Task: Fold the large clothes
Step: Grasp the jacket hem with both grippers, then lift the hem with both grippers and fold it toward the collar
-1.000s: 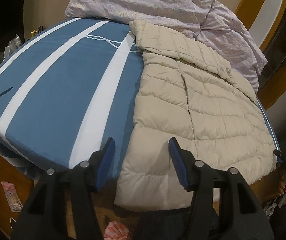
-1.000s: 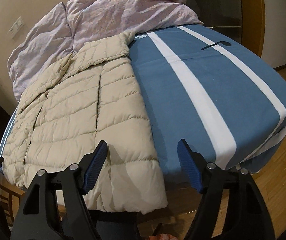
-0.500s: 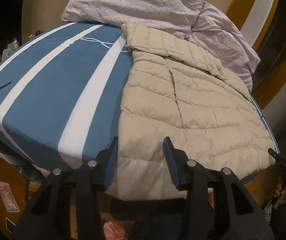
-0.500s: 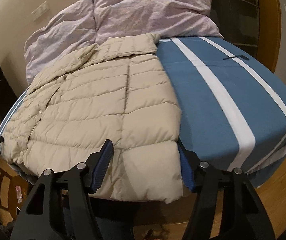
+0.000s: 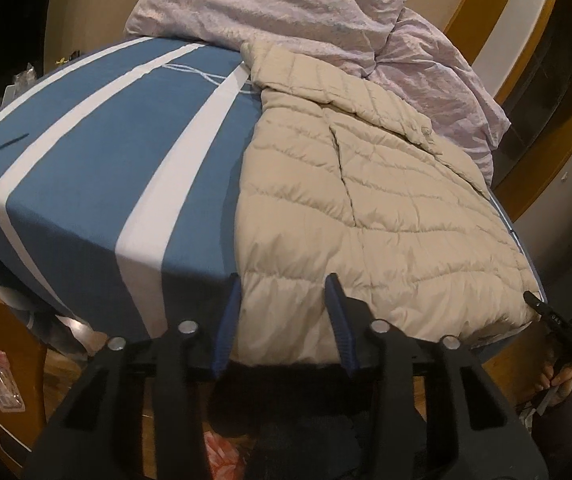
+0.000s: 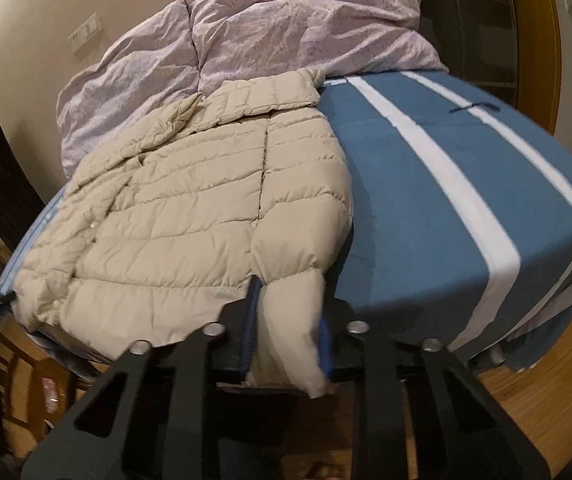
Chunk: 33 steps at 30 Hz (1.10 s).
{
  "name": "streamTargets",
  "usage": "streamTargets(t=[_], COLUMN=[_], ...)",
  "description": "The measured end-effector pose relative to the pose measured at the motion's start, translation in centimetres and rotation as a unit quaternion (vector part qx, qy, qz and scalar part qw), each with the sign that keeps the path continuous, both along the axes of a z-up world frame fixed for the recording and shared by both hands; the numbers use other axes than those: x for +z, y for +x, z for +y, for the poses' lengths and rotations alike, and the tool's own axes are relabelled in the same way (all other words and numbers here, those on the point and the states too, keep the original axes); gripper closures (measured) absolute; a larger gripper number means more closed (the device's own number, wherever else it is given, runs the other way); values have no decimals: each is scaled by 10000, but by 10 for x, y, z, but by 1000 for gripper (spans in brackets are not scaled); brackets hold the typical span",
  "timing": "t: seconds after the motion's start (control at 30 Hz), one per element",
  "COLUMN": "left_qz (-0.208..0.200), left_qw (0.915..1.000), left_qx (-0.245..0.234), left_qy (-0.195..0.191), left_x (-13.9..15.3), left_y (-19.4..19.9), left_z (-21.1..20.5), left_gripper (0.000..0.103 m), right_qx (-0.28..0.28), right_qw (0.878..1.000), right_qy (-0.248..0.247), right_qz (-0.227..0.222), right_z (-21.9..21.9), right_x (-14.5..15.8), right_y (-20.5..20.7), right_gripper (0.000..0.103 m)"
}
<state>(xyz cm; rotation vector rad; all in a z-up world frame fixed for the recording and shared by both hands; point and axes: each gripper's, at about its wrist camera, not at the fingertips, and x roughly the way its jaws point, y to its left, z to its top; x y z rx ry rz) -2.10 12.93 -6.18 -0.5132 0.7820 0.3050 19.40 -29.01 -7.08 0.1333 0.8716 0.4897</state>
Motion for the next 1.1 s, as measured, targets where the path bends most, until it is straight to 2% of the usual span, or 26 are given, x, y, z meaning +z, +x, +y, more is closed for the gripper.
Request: streamTargets(t=[0.03,0.13,0.33,0.7,1.1], left_qz=[24,7,-67,-762,-1042], left_qw=[10000,9997,9999,9961,9906], left_qx=[-5,-41,-76,175,372], left_qy=[-33,-242,-119,407,803], left_x=[-1,-3,8,77,134], left_y=[0,-1,0,14,92], left_z=[0,1,-4,5,29], left_gripper=[76,88,98,100,100], right_qx=[6,-58,-127,-247,-354], right_qw=[9999,9990,9982,9957,9935], right_qy=[93,399,586,696,581], right_qz=[53,195,57,-558,-913], right_z=[-1,-7,-10,0,35], right_x=[0,1,17,65,102], right_y=[1,5,7,33,97], right_gripper=[87,91,94,95,95])
